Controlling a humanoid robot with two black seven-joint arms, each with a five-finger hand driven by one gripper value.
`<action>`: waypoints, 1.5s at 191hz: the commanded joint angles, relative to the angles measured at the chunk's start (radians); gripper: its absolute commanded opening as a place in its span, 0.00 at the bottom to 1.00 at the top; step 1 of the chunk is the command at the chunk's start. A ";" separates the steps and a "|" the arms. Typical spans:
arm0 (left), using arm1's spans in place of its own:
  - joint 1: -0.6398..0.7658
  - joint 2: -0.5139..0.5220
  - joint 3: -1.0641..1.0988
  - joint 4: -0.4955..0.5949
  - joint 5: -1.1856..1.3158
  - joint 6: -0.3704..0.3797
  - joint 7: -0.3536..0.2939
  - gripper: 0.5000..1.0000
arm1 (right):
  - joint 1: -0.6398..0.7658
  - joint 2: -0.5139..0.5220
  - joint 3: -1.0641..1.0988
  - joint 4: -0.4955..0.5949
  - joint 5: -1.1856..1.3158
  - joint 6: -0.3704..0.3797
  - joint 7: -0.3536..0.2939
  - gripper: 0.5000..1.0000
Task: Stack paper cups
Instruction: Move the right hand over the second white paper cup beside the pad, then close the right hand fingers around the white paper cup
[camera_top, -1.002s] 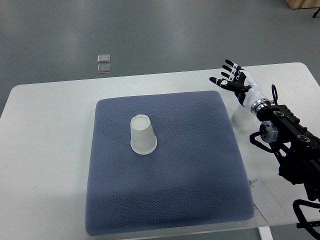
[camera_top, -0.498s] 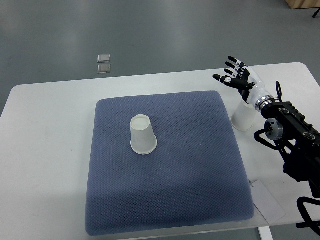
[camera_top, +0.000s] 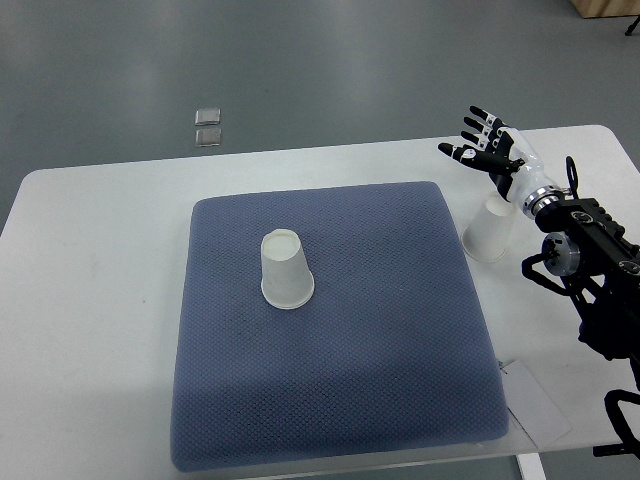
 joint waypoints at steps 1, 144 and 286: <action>0.000 0.000 0.000 0.000 0.000 0.000 0.000 1.00 | -0.002 -0.005 -0.007 0.016 0.002 -0.002 0.030 0.87; 0.000 0.000 0.000 0.000 0.000 0.000 0.000 1.00 | 0.091 -0.453 -0.528 0.254 -0.445 0.004 0.090 0.86; 0.000 0.000 0.000 0.000 0.000 0.000 0.000 1.00 | 0.191 -0.528 -0.694 0.250 -0.876 0.089 0.126 0.86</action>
